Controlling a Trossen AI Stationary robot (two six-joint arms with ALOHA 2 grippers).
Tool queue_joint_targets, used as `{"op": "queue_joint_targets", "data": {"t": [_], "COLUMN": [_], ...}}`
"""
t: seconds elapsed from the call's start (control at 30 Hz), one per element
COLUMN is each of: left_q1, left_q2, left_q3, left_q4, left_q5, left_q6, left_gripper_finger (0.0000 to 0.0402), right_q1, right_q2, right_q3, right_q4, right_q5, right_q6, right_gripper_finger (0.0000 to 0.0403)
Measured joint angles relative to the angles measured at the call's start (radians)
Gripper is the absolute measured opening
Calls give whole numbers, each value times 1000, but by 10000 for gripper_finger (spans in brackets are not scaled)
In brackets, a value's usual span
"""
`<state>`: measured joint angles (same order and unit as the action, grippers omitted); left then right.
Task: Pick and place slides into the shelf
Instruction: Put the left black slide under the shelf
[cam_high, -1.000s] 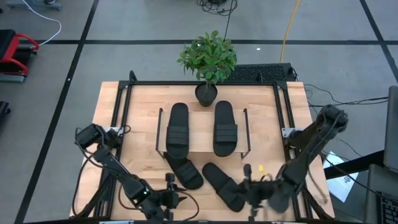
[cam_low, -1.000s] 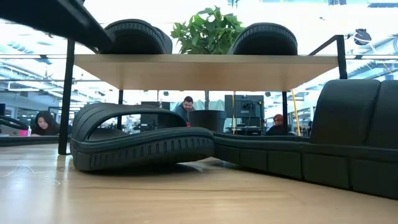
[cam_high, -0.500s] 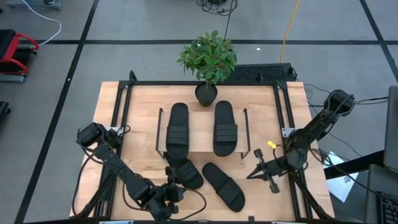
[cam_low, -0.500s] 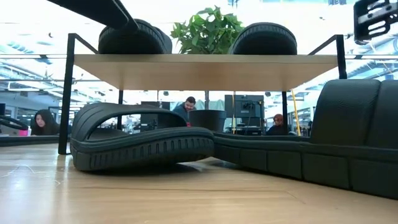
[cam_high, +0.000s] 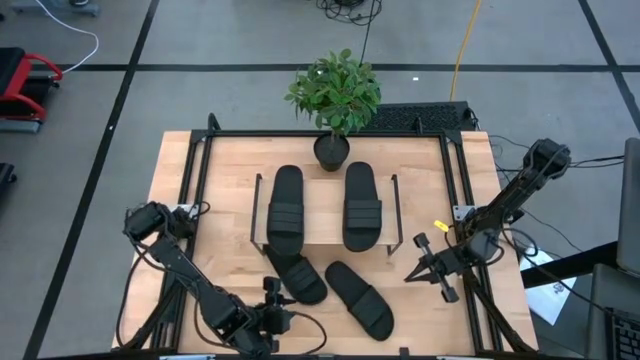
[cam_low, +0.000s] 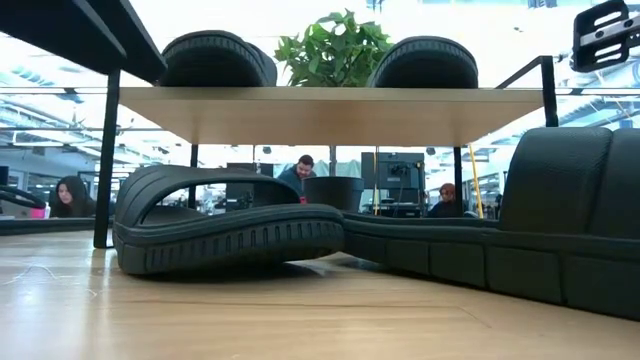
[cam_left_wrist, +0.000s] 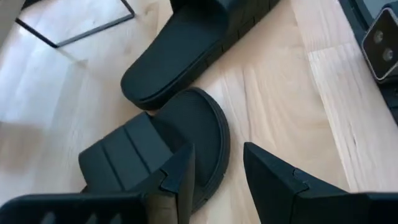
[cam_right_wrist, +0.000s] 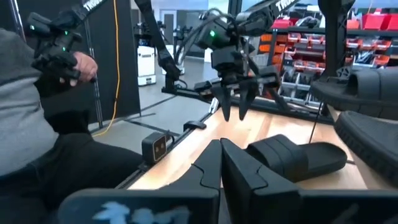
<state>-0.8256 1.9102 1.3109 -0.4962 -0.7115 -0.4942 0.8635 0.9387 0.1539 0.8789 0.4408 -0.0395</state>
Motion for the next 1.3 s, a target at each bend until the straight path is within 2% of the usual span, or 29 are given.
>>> {"op": "queue_joint_targets", "data": {"t": [0.17,0.33,0.43,0.5,0.63,0.8,1.0,1.3], "left_q1": [39,69,86,93,113,143,185,218], "left_q2": [0,1,1,1,1,1,1,1], "left_q3": [0,0,0,0,0,0,0,0], "left_q4": [17,83,73,45,-43,-77,-77,-96], "left_q5": [123,214,195,141,106,118,219,223], "left_q6": [-31,-16,-3,23,-8,-82,-184,-193], "left_gripper_finger": [153,220,270,301,340,351,351,351], "right_q1": [0,0,0,0,0,0,0,0], "right_q2": [-9,-9,-9,-9,-9,-9,-9,-9], "right_q3": [0,0,0,0,0,0,0,0], "right_q4": [-1,-33,-55,-65,-68,-68,-68,-70], "right_q5": [0,0,-1,-1,-1,0,1,2], "right_q6": [-8,11,29,40,54,54,54,63], "right_gripper_finger": [0,0,0,0,0,0,0,0]}}
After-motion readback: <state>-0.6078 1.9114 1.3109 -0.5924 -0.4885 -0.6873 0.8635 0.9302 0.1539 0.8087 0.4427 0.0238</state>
